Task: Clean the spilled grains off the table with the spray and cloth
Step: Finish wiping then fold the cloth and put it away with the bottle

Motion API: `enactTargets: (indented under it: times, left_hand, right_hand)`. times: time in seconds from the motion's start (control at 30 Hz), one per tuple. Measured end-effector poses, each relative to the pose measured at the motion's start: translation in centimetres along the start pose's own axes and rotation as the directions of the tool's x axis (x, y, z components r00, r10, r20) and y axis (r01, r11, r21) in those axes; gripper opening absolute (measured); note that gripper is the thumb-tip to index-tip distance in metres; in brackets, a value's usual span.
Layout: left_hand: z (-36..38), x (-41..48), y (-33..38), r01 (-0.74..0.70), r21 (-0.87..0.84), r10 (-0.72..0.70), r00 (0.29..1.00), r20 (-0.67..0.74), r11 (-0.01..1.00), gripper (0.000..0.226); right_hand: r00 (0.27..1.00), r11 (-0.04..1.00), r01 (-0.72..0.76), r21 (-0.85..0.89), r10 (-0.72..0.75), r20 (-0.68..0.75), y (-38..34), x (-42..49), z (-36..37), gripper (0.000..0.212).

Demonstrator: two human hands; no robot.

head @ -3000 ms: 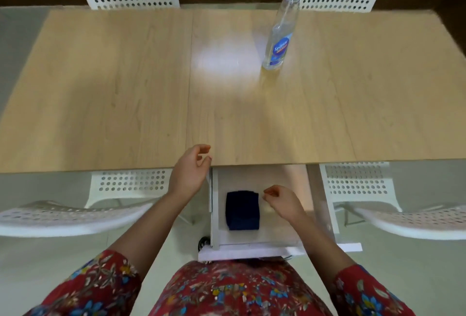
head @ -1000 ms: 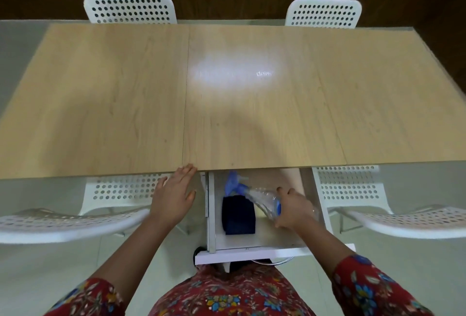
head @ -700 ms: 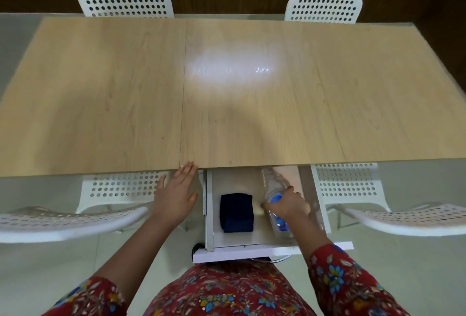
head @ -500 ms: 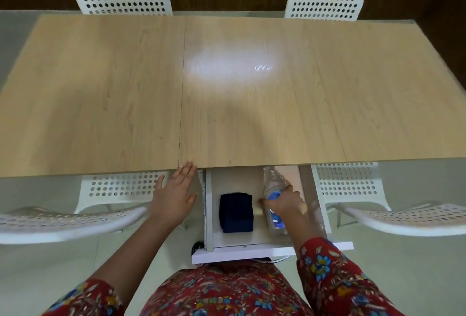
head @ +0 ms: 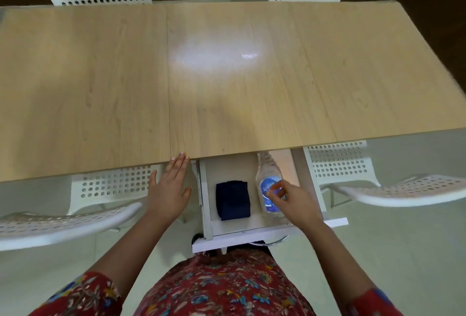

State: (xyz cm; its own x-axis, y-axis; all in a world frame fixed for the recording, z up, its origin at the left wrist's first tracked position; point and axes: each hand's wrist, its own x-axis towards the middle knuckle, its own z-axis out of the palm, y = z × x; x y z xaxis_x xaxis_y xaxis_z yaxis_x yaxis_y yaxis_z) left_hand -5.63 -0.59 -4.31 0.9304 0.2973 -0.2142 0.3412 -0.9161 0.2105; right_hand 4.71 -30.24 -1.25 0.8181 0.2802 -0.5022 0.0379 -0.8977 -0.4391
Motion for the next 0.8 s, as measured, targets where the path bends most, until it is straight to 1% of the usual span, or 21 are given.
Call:
enactTargets:
  times: [0.03, 0.07, 0.1, 0.13, 0.17, 0.2, 0.27, 0.33, 0.4, 0.47, 0.6, 0.8]
  left_hand:
    - [0.0, 0.0, 0.0, 0.000, 0.014, -0.001, 1.000, 0.010, 1.000, 0.079]
    - [0.0, 0.0, 0.1, 0.000, 0.027, -0.001, 1.000, 0.021, 1.000, 0.079]
    - [0.0, 0.1, 0.2, 0.002, 0.029, -0.003, 1.000, 0.025, 1.000, 0.080]
    - [0.0, 0.1, 0.2, 0.008, 0.018, -0.008, 1.000, 0.024, 1.000, 0.081]
    - [0.0, 0.1, 0.3, 0.004, 0.010, -0.005, 1.000, 0.020, 1.000, 0.082]
    - [0.0, 0.0, 0.4, 0.009, 0.007, -0.009, 1.000, 0.023, 1.000, 0.082]
    - [0.0, 0.2, 0.4, 0.019, 0.008, -0.020, 0.999, 0.038, 1.000, 0.082]
    - [-0.2, 0.2, 0.6, 0.024, 0.013, -0.024, 0.999, 0.037, 1.000, 0.081]
    - [-0.5, 0.3, 0.7, 0.028, 0.012, -0.028, 0.999, 0.027, 1.000, 0.079]
    - [-0.6, 0.2, 0.6, 0.029, 0.022, -0.030, 0.999, 0.024, 0.999, 0.077]
    - [-0.6, 0.2, 0.8, 0.046, 0.021, -0.046, 0.999, 0.025, 0.999, 0.074]
    - [-0.6, 0.2, 1.4, 0.073, 0.002, -0.073, 0.997, 0.014, 0.997, 0.068]
  right_hand:
    - [0.996, 0.991, 0.064, 0.121, -0.072, 0.060, 0.2, -1.9, -0.5, 0.014]
    - [0.978, 0.972, 0.094, 0.213, -0.130, 0.160, 0.3, -3.9, -0.7, 0.013]
    - [0.943, 0.956, 0.089, 0.281, -0.172, 0.285, 0.4, -5.6, -0.7, 0.016]
    - [0.901, 0.966, 0.082, 0.246, -0.177, 0.396, 0.8, -6.8, -0.1, 0.019]
    - [0.876, 0.983, 0.125, 0.132, -0.172, 0.451, 1.5, -7.5, 0.8, 0.023]
    - [0.867, 0.984, 0.179, -0.006, -0.155, 0.473, 2.1, -7.6, 1.9, 0.030]
    - [0.882, 0.945, 0.240, -0.221, -0.117, 0.456, 2.9, -7.1, 4.0, 0.042]
    - [0.908, 0.901, 0.258, -0.349, -0.102, 0.406, 3.2, -6.4, 5.4, 0.045]
    - [0.925, 0.856, 0.266, -0.442, -0.097, 0.368, 3.3, -5.7, 6.1, 0.043]
    - [0.934, 0.831, 0.265, -0.489, -0.095, 0.345, 3.7, -5.0, 6.5, 0.039]
    - [0.942, 0.782, 0.308, -0.542, -0.169, 0.291, 4.1, -3.0, 6.9, 0.027]
    - [0.968, 0.811, 0.252, -0.528, -0.206, 0.145, 2.7, 1.0, 6.7, 0.029]
